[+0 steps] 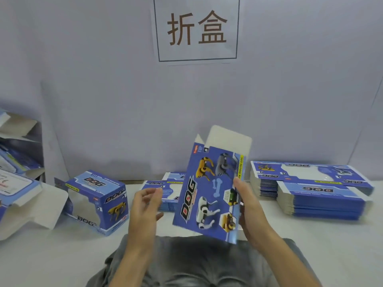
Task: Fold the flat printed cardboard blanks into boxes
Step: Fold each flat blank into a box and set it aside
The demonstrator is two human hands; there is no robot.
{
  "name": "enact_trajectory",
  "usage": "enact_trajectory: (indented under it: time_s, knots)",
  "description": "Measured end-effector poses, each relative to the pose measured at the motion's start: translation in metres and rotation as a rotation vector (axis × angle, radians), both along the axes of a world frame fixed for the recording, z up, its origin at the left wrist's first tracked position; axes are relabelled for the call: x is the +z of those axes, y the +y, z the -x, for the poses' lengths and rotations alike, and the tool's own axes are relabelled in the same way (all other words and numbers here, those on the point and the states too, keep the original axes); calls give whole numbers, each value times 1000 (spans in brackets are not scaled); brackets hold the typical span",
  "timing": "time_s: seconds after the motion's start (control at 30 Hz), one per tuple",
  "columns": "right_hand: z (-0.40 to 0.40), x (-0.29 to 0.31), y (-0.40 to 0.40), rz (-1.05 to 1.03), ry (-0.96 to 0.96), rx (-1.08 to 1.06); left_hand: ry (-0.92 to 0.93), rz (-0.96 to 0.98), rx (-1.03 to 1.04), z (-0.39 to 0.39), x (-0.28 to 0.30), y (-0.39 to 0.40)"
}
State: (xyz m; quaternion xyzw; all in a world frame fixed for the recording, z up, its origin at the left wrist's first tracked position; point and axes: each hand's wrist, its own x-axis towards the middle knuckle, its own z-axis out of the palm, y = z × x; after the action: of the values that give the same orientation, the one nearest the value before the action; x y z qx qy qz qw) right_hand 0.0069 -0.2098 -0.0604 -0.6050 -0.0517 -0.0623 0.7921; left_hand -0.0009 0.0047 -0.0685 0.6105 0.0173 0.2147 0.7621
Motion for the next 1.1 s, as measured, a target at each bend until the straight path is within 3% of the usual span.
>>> enact_trajectory:
  time_s: [0.1,0.23,0.43,0.53,0.67,0.8,1.1]
  knots:
    - [6,-1,0,90,105,206,-4,95,-218,2,3,12]
    - [10,-6,8,44,141,291,14,62,-378,3,4,5]
    - [3,10,4,-53,-117,159,-151,-11,-537,-3,40,-10]
    - [-6,32,11,-12,-235,56,-286,-125,-495,-14,73,-25]
    - [-17,59,26,63,-327,5,-411,-103,-331,-18,84,-42]
    - [-13,49,35,176,-374,-76,-374,-92,-115,-20,57,-47]
    - [-3,19,28,150,-357,38,-273,-148,-180,-19,27,-34]
